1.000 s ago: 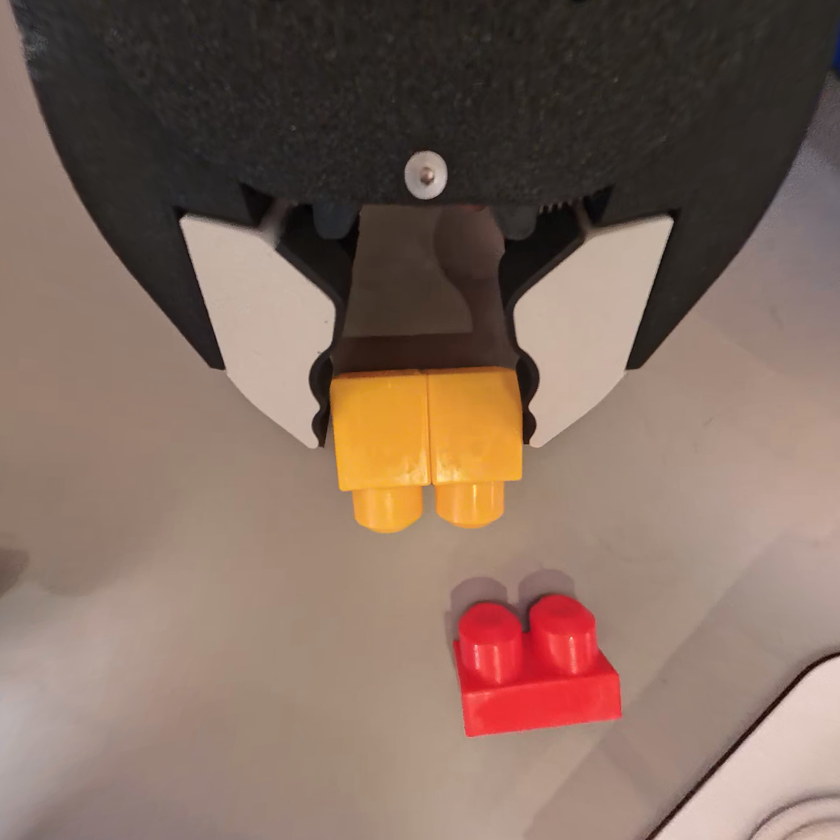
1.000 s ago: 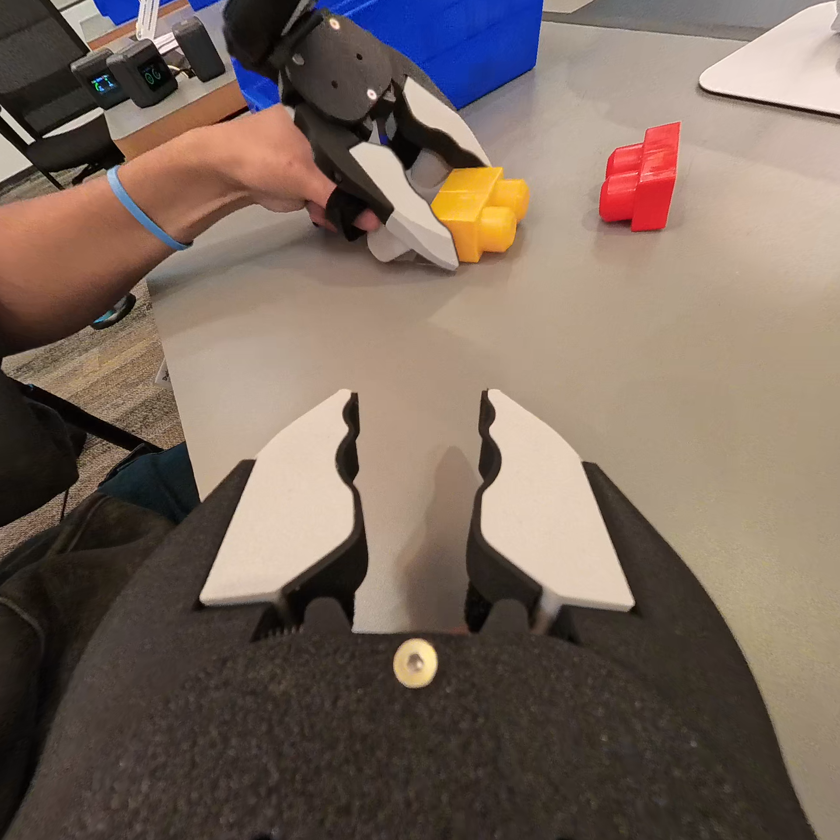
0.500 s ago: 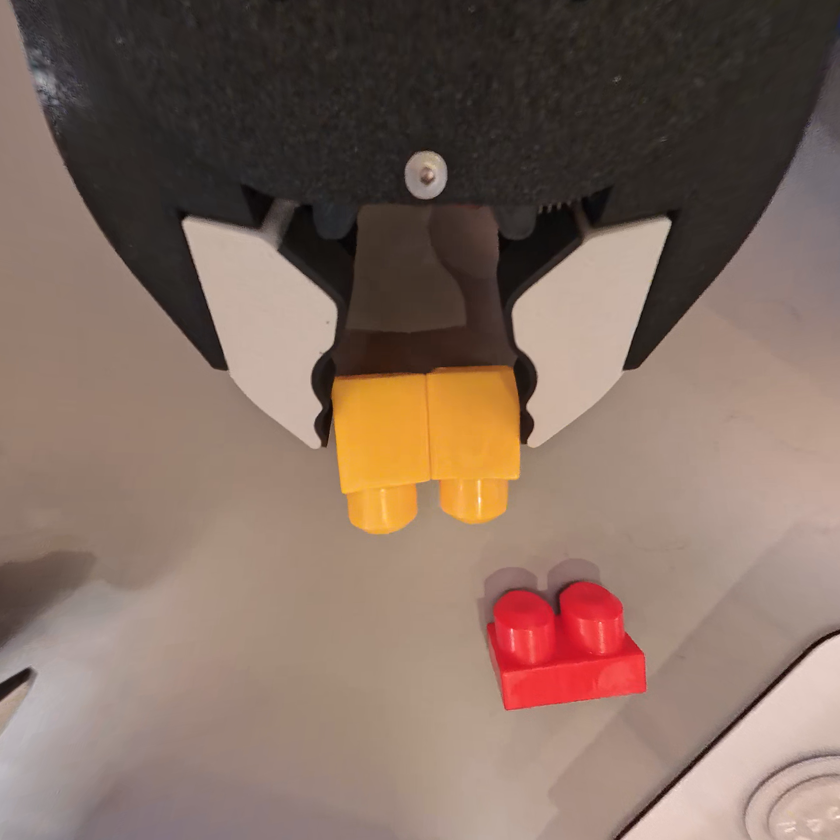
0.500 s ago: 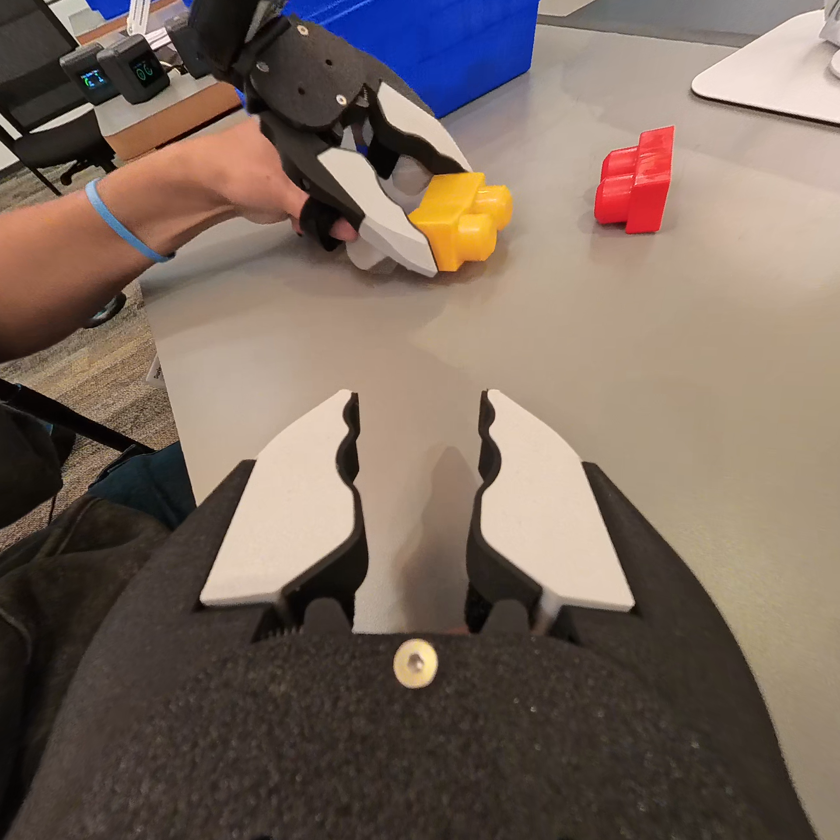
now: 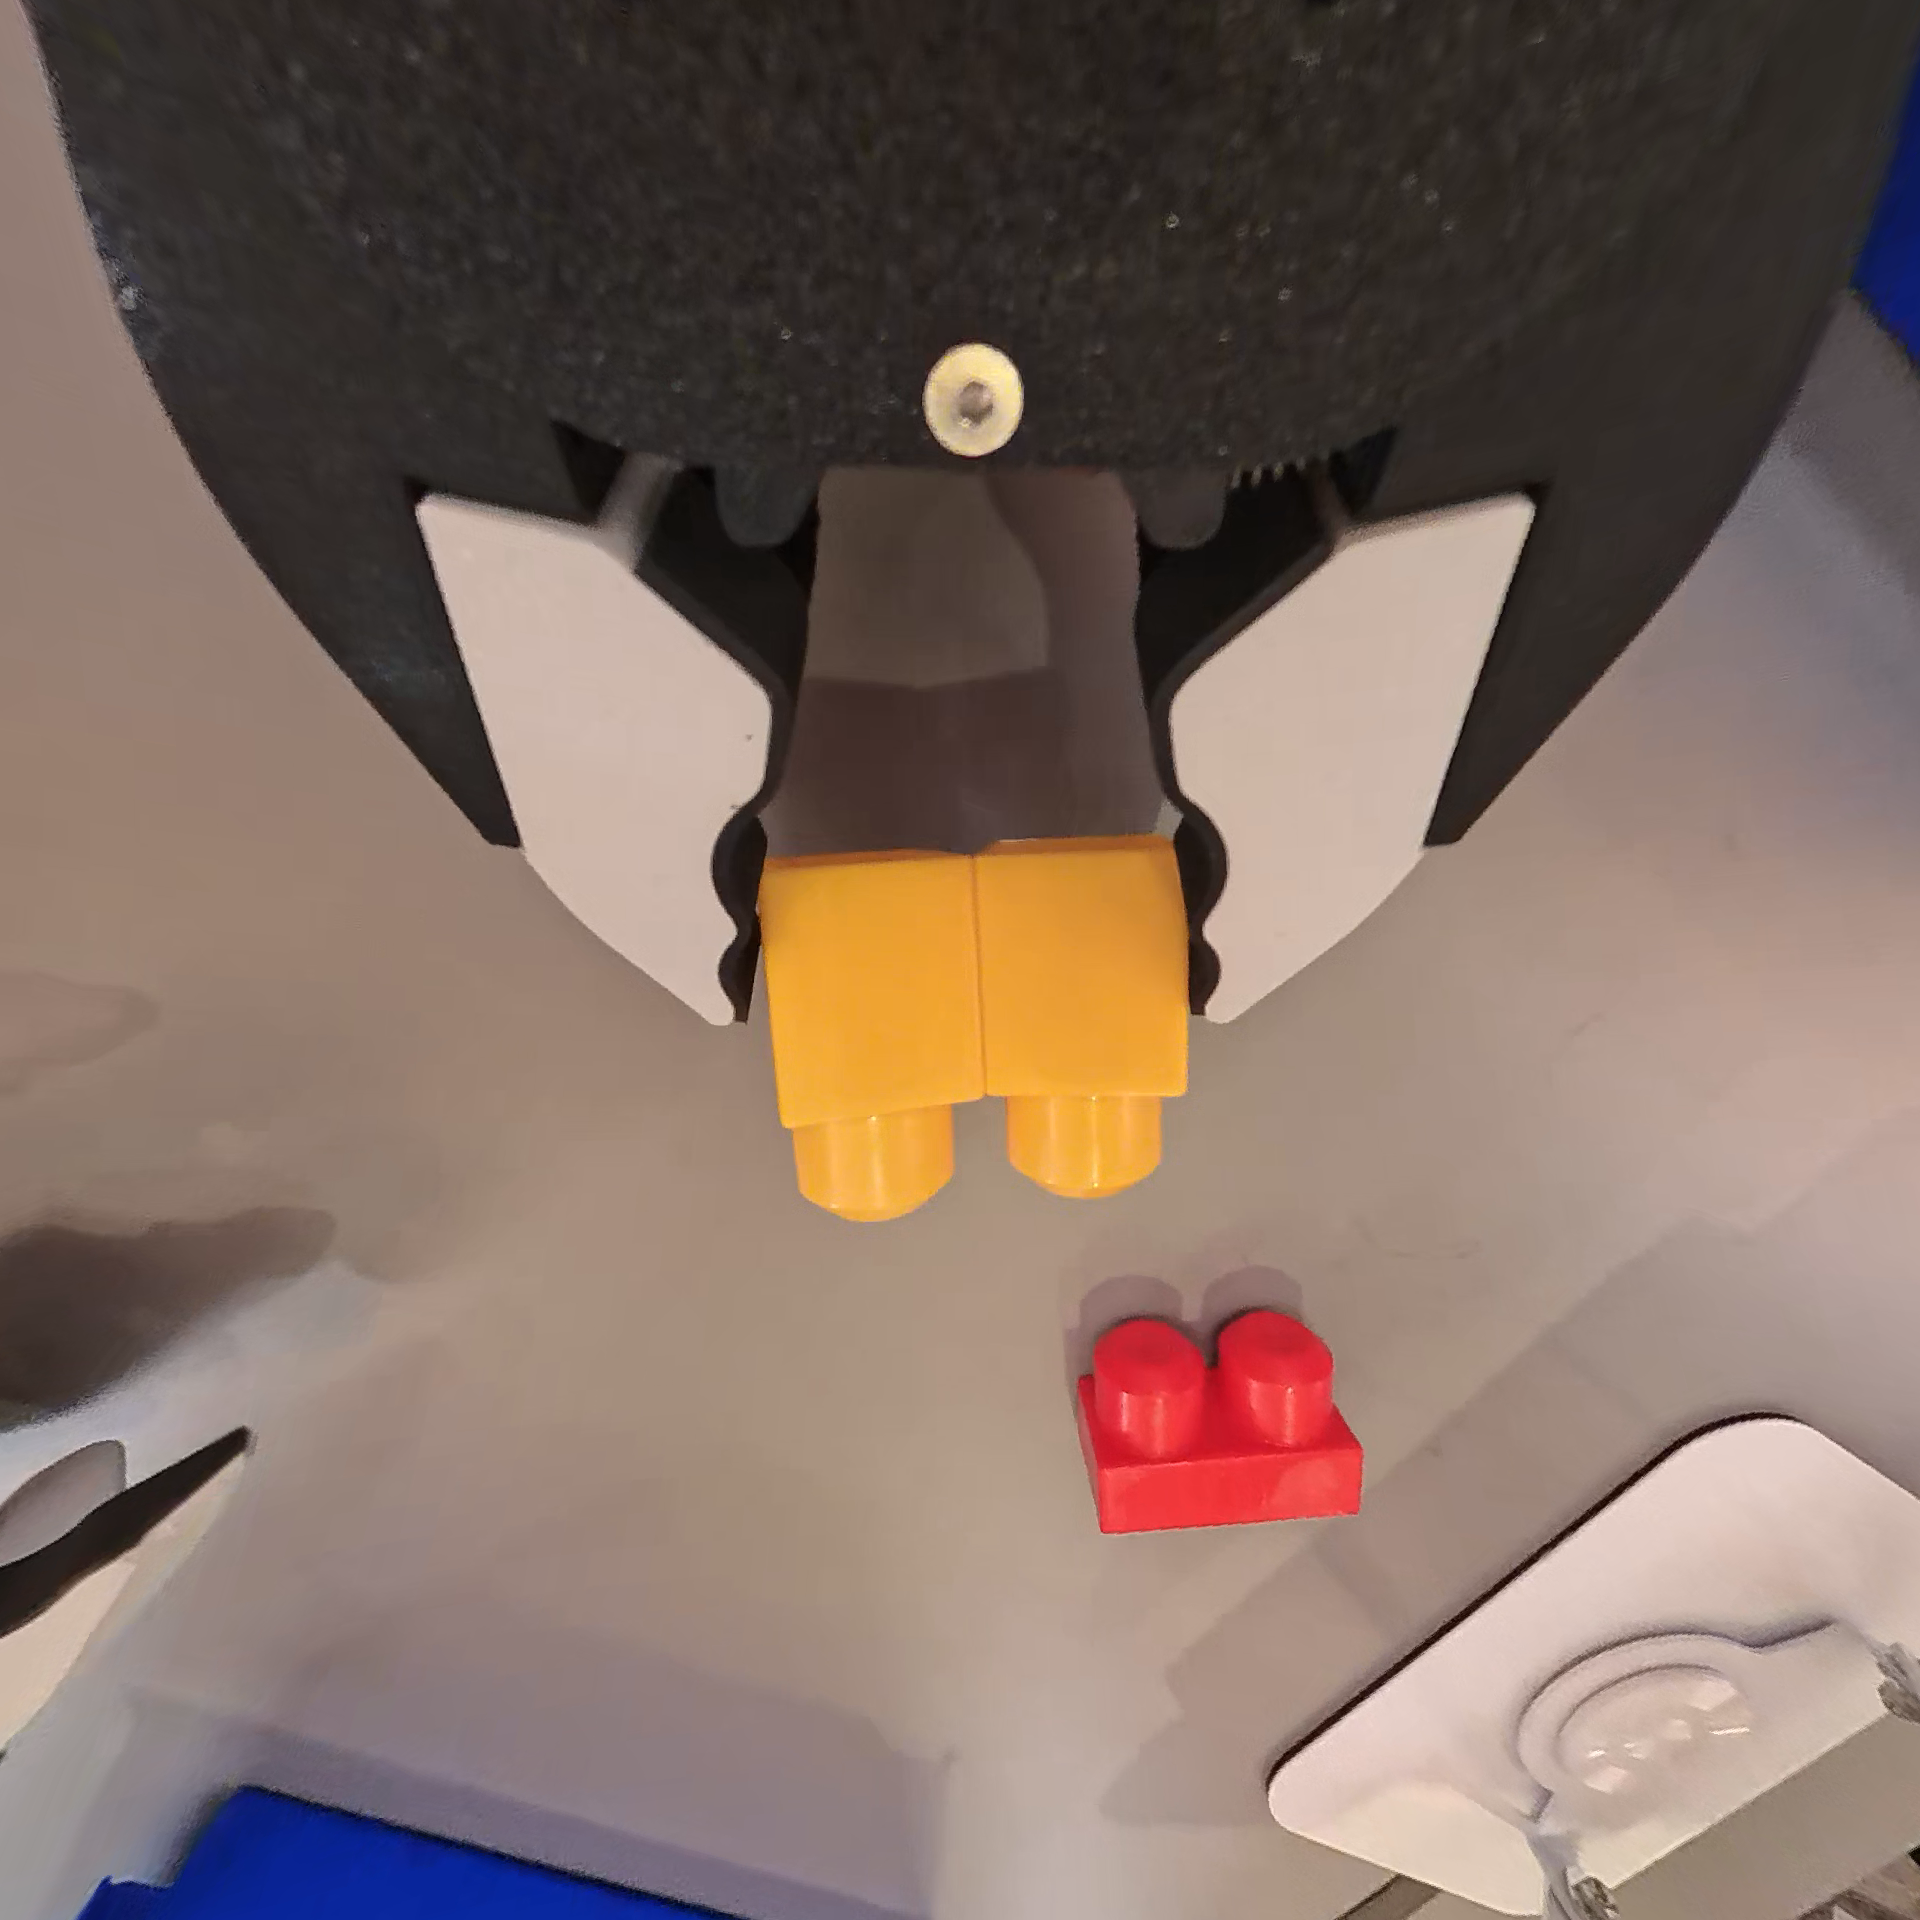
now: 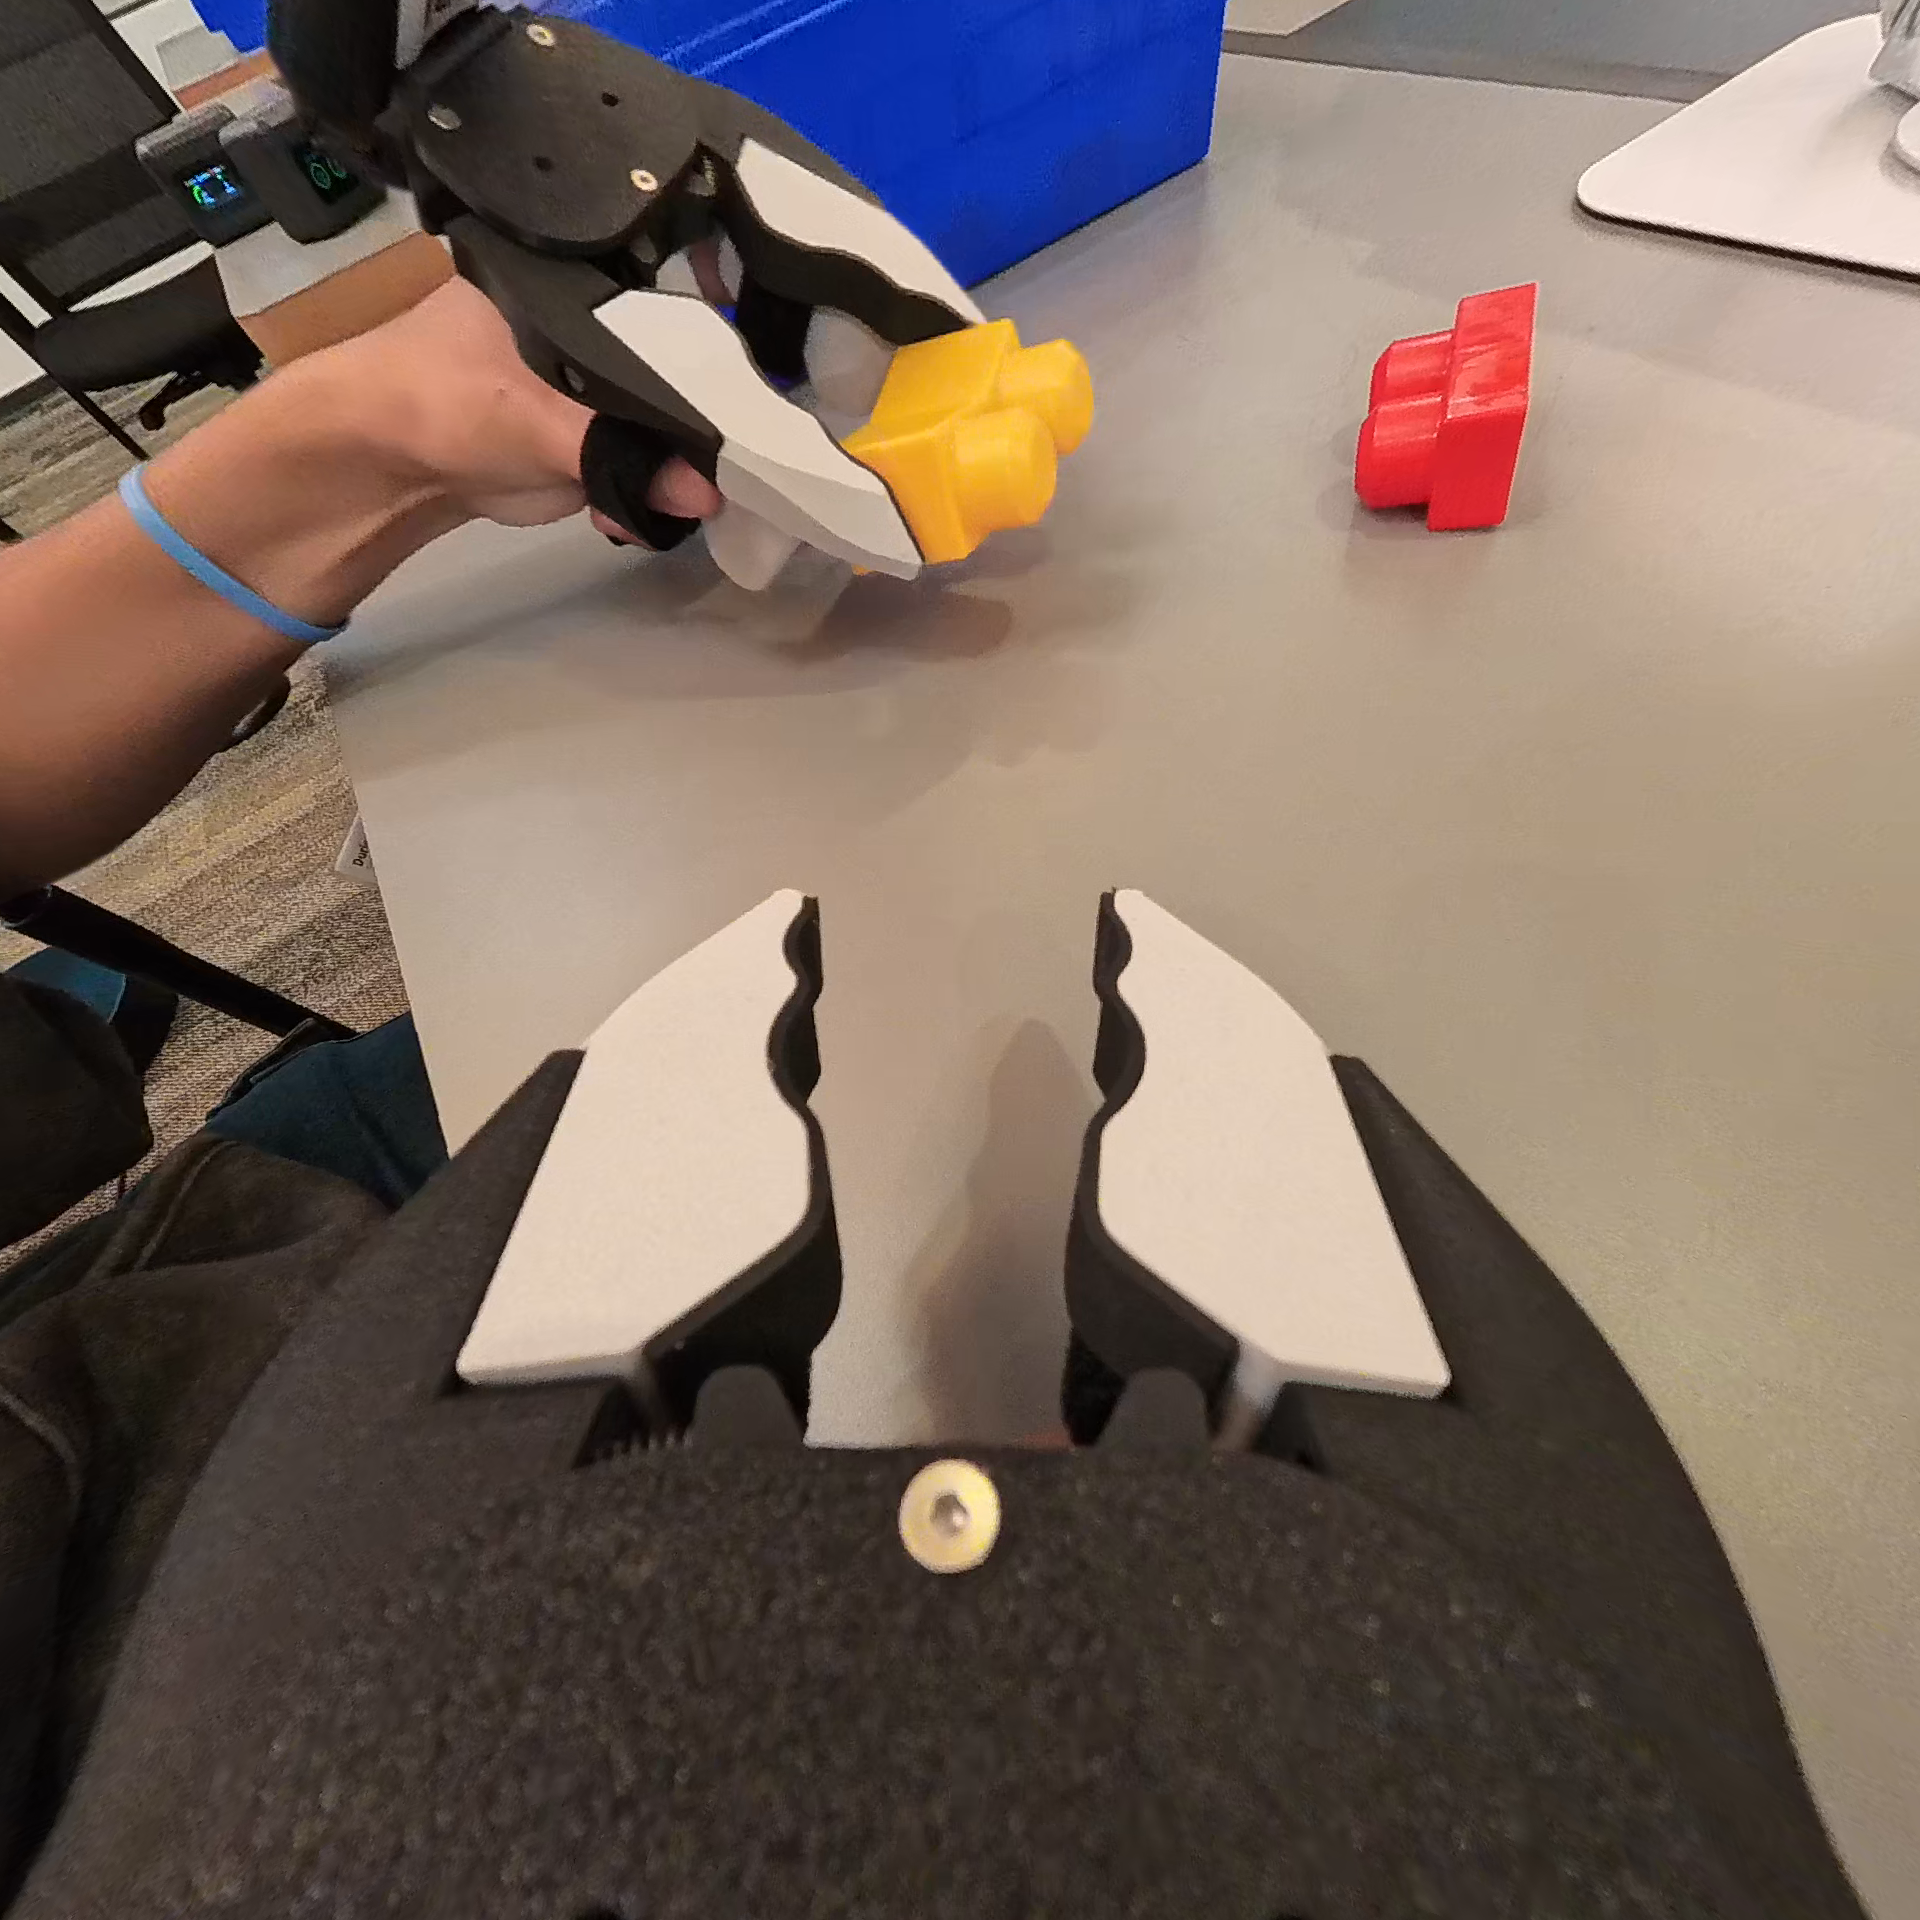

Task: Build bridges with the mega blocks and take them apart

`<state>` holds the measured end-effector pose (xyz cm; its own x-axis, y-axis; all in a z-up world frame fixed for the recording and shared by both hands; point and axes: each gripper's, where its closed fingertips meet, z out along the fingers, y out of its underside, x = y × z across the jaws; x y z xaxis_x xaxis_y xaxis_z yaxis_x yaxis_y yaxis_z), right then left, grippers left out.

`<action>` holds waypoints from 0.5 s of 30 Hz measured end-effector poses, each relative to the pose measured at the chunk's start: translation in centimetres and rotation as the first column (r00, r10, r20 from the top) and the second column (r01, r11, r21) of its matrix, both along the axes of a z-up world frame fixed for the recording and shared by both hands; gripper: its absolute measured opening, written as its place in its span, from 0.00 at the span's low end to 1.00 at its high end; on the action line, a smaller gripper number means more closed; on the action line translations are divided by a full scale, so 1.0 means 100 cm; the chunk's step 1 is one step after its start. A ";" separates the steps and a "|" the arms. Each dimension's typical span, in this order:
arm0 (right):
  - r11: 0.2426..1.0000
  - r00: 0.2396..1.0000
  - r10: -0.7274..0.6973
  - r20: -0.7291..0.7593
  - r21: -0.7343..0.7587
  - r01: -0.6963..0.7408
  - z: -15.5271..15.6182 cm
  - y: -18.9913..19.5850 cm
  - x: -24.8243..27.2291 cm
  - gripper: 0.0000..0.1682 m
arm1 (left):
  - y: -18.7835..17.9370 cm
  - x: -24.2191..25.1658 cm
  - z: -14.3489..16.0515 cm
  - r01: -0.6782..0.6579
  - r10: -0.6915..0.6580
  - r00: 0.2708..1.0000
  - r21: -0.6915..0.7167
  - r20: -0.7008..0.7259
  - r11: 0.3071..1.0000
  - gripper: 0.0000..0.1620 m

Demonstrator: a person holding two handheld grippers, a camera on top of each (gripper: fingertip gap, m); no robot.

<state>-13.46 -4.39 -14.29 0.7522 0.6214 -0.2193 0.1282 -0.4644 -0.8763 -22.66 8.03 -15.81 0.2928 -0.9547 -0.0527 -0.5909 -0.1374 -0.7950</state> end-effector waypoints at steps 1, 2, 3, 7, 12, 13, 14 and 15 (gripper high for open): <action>1.000 1.000 0.001 0.001 -0.001 -0.001 0.000 0.000 0.000 0.30 | -0.002 -0.002 0.001 -0.004 0.004 1.000 -0.002 0.004 1.000 0.48; 1.000 1.000 0.001 0.001 0.000 -0.001 0.000 0.000 0.000 0.30 | -0.004 -0.004 0.001 -0.007 0.007 1.000 -0.004 0.010 1.000 0.48; 1.000 1.000 0.001 0.002 -0.001 -0.001 0.000 0.000 0.000 0.30 | -0.005 -0.006 0.000 -0.008 0.008 1.000 -0.012 0.009 1.000 0.48; 1.000 1.000 0.005 0.007 -0.003 -0.005 -0.001 0.000 -0.001 0.30 | -0.013 -0.010 -0.010 0.013 -0.014 1.000 -0.060 -0.028 0.998 0.48; 1.000 1.000 0.005 0.007 0.002 -0.005 0.000 0.000 -0.001 0.30 | -0.021 -0.006 -0.020 0.042 -0.049 0.996 -0.100 -0.070 0.994 0.48; 1.000 1.000 0.005 0.006 0.001 -0.005 0.000 -0.001 -0.001 0.30 | -0.021 -0.004 -0.021 0.043 -0.051 0.996 -0.102 -0.072 0.994 0.48; 1.000 1.000 0.005 0.005 0.001 -0.005 0.000 0.000 -0.001 0.30 | -0.022 -0.003 -0.023 0.043 -0.051 0.996 -0.101 -0.075 0.994 0.48; 1.000 1.000 0.005 0.004 0.002 -0.005 0.000 -0.001 -0.001 0.30 | -0.021 -0.003 -0.023 0.040 -0.048 0.996 -0.098 -0.075 0.994 0.48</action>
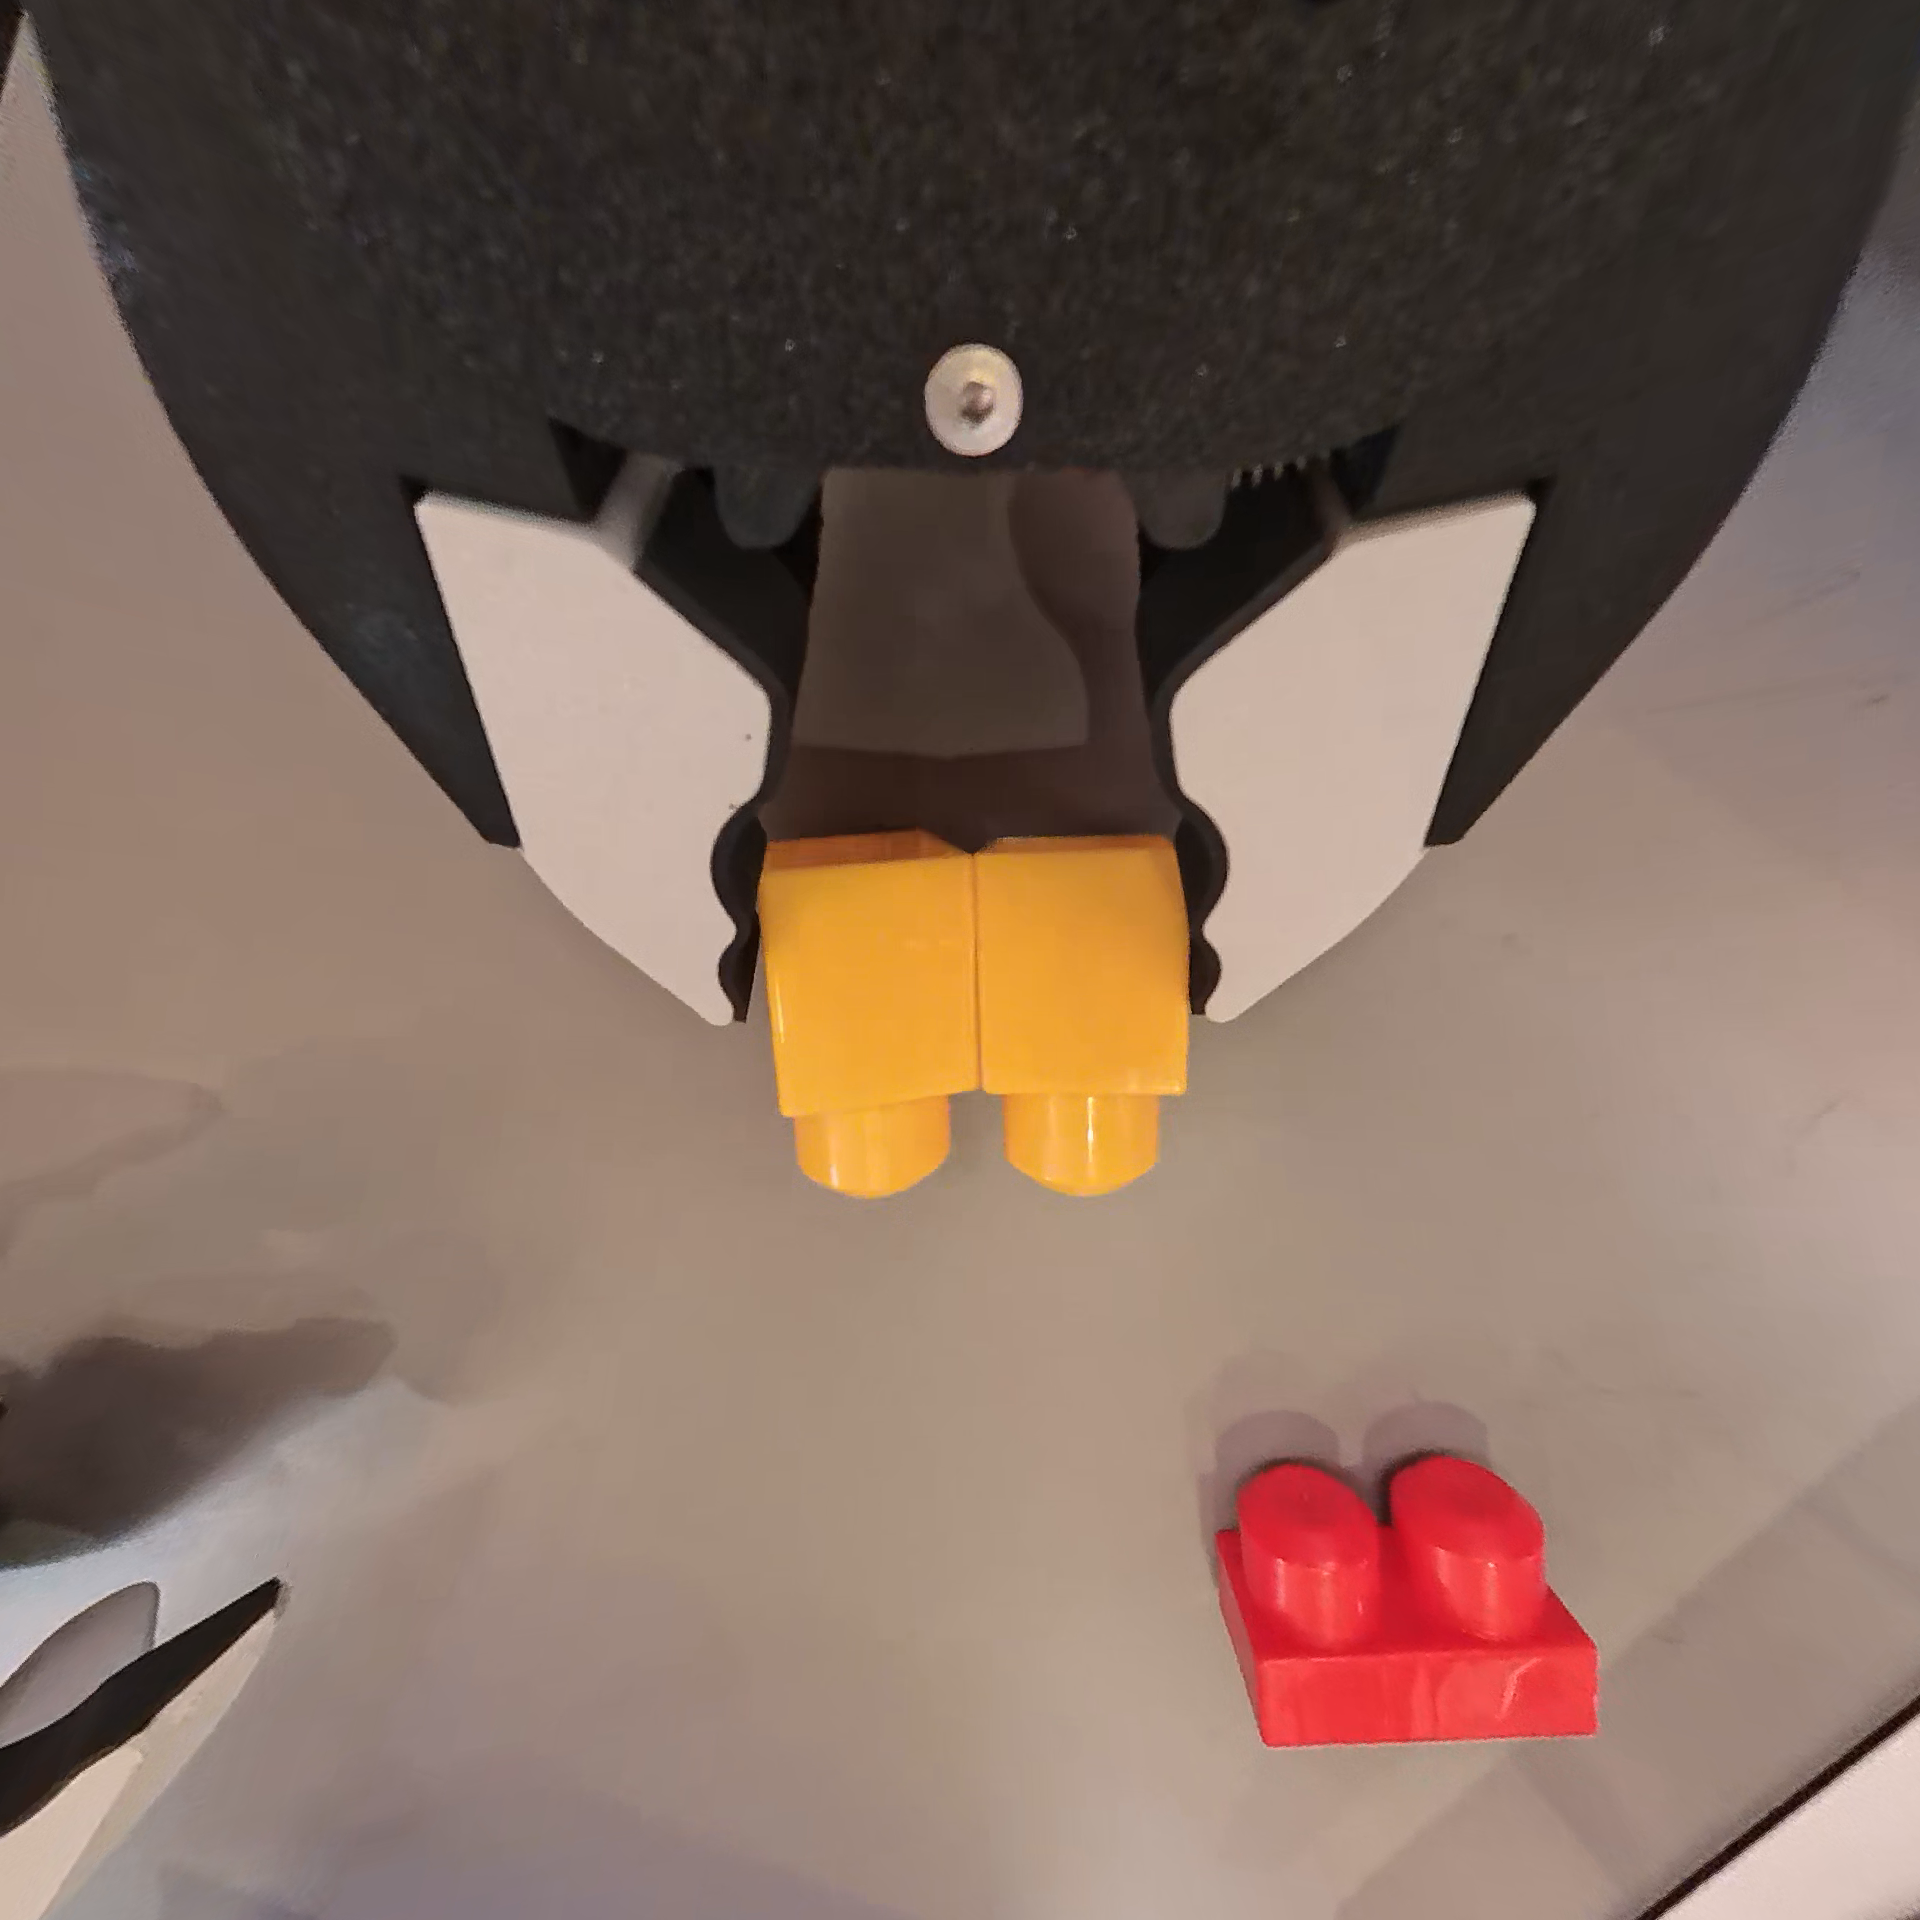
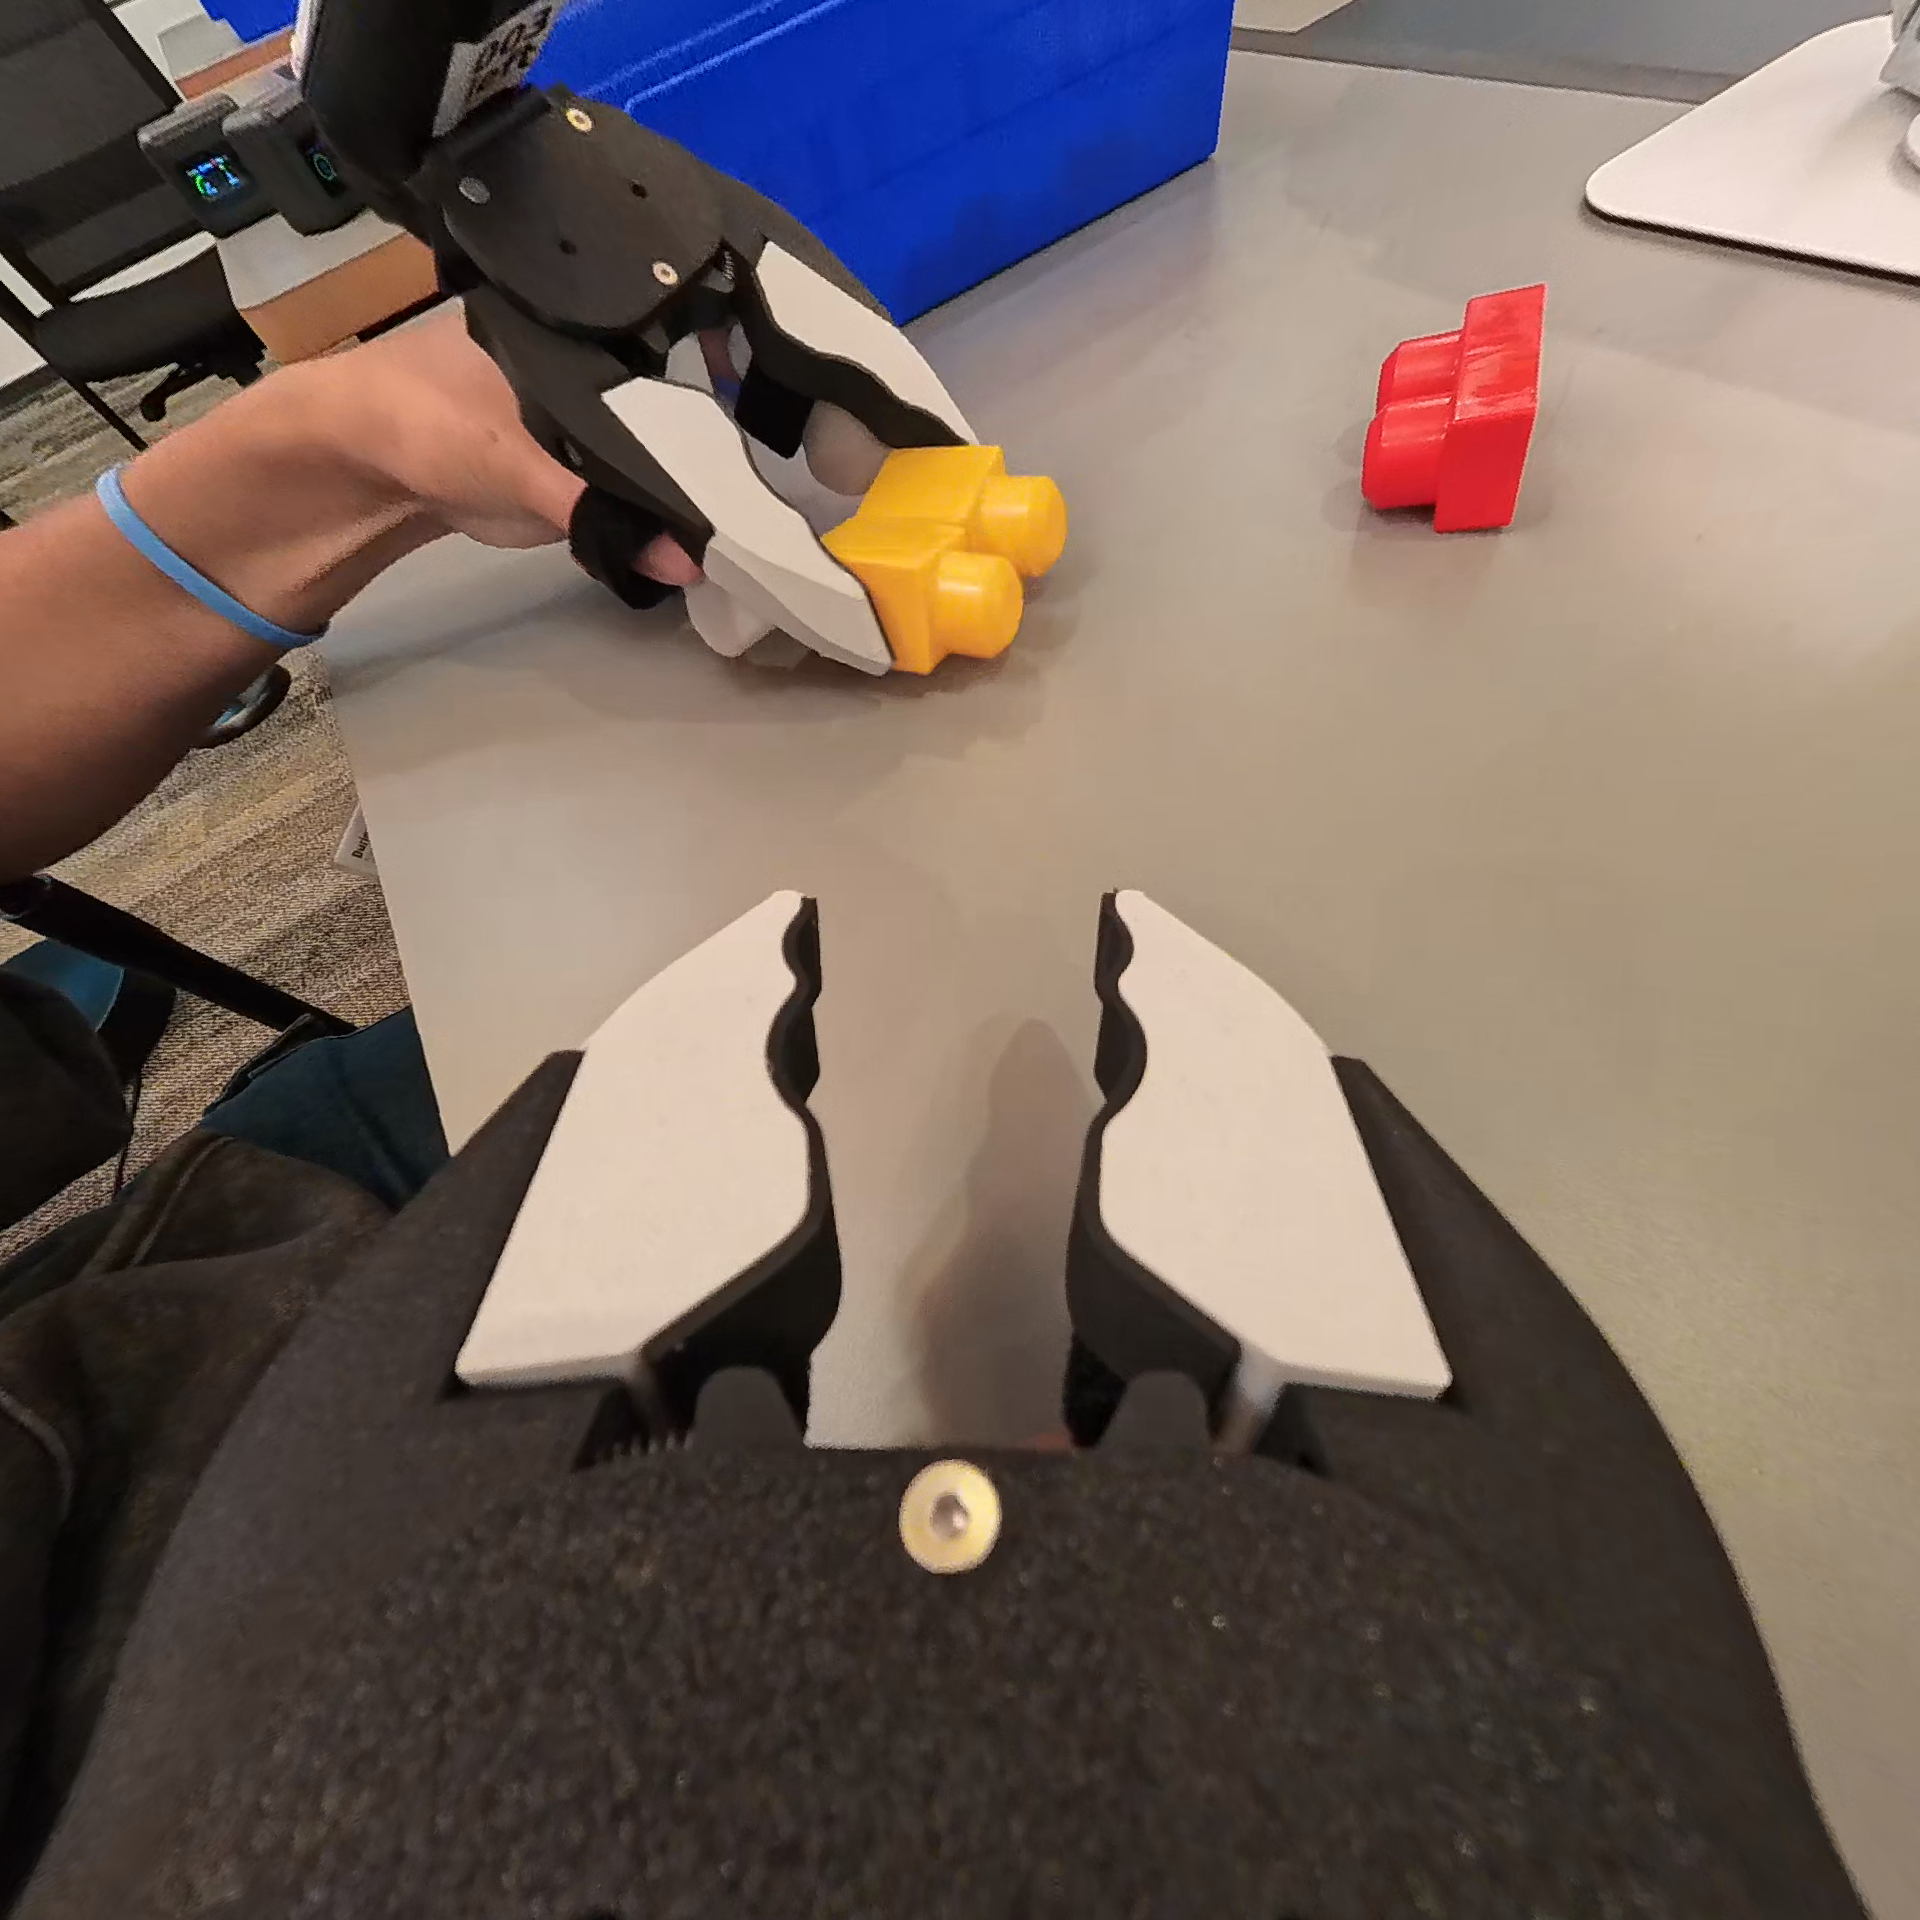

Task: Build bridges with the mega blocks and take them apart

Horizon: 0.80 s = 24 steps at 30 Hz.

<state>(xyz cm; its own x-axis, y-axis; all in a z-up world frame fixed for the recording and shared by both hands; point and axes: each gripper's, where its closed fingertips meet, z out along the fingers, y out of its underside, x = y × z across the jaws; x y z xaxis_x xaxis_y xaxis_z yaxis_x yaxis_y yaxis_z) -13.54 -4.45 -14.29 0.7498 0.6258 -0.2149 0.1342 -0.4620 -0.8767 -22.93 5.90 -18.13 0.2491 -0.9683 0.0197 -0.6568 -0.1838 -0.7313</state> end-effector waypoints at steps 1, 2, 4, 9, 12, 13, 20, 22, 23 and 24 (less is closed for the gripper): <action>1.000 1.000 0.000 -0.001 0.001 0.000 0.000 0.000 0.000 0.30 | 0.000 0.001 0.001 -0.003 0.003 1.000 -0.001 0.006 1.000 0.48; 1.000 1.000 0.001 -0.001 0.000 -0.001 0.000 0.000 0.000 0.30 | 0.000 0.001 0.001 -0.006 0.006 1.000 -0.002 0.007 1.000 0.48; 1.000 1.000 0.005 -0.002 -0.003 -0.005 0.000 0.000 0.000 0.30 | 0.000 0.000 0.000 -0.009 0.009 1.000 0.009 -0.001 1.000 0.49; 1.000 1.000 0.008 -0.009 -0.005 -0.008 0.000 0.000 -0.001 0.30 | -0.004 -0.008 0.008 -0.014 0.014 1.000 0.037 0.024 0.999 0.56; 1.000 1.000 0.009 -0.004 -0.006 -0.009 0.000 0.000 -0.001 0.30 | -0.005 -0.017 0.008 -0.024 0.022 0.999 0.054 0.023 0.998 0.56; 1.000 1.000 0.010 -0.003 -0.006 -0.010 0.000 0.000 -0.001 0.30 | -0.005 -0.018 0.006 -0.023 0.023 1.000 0.053 0.012 0.998 0.56; 1.000 1.000 0.012 -0.008 -0.003 -0.012 0.000 -0.001 -0.001 0.30 | -0.001 -0.010 -0.008 -0.006 0.014 0.997 0.094 -0.080 0.996 0.54; 1.000 1.000 0.014 -0.008 -0.003 -0.014 0.000 -0.001 -0.001 0.30 | -0.003 -0.008 -0.008 -0.002 0.010 0.997 0.092 -0.079 0.996 0.55; 1.000 1.000 0.014 -0.009 -0.003 -0.014 0.000 -0.001 -0.001 0.30 | -0.003 -0.007 -0.008 -0.005 0.012 0.997 0.095 -0.080 0.995 0.56; 1.000 1.000 0.016 -0.008 -0.005 -0.016 0.000 -0.001 -0.001 0.30 | -0.003 -0.006 -0.008 -0.008 0.015 0.997 0.093 -0.078 0.996 0.56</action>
